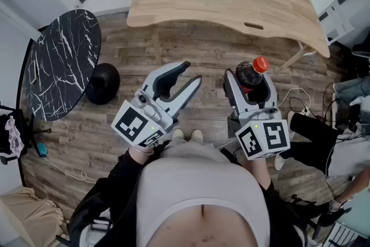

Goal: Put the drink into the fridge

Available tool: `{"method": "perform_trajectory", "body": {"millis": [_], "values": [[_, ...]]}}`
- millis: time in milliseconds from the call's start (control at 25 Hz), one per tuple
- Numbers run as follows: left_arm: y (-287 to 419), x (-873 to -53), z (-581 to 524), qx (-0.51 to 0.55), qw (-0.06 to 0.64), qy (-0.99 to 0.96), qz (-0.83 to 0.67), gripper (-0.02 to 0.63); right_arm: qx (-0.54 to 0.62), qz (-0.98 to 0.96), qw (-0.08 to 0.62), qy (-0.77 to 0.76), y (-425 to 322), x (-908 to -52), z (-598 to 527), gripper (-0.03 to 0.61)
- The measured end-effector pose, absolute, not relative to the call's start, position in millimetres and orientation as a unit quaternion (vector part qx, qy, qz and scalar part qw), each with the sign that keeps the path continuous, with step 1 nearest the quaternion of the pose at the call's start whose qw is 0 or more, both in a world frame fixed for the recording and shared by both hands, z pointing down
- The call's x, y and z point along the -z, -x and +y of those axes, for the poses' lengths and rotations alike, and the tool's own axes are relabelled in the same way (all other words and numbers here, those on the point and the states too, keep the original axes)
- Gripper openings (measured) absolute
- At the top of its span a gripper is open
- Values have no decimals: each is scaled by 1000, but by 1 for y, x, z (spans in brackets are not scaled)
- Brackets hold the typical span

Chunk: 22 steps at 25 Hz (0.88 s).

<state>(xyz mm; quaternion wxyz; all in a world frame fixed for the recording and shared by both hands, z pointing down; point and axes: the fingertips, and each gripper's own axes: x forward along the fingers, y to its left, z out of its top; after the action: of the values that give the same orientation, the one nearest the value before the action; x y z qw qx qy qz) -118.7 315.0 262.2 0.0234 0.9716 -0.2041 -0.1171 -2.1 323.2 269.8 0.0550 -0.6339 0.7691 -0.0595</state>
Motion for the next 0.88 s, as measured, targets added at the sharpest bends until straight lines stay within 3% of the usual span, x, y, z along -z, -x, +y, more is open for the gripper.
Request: {"method": "perform_trajectory", "body": {"millis": [640, 680, 760, 880], "values": [[126, -262, 313, 116, 13, -971, -210, 150, 56, 778, 63, 623, 22, -271, 321, 322], [127, -262, 312, 115, 12, -971, -211, 140, 58, 779, 65, 621, 24, -271, 321, 322], [131, -262, 311, 115, 7, -970, -214, 40, 55, 780, 60, 620, 27, -271, 320, 322], [137, -263, 309, 116, 5, -969, -218, 37, 54, 779, 52, 622, 33, -273, 318, 322]]}}
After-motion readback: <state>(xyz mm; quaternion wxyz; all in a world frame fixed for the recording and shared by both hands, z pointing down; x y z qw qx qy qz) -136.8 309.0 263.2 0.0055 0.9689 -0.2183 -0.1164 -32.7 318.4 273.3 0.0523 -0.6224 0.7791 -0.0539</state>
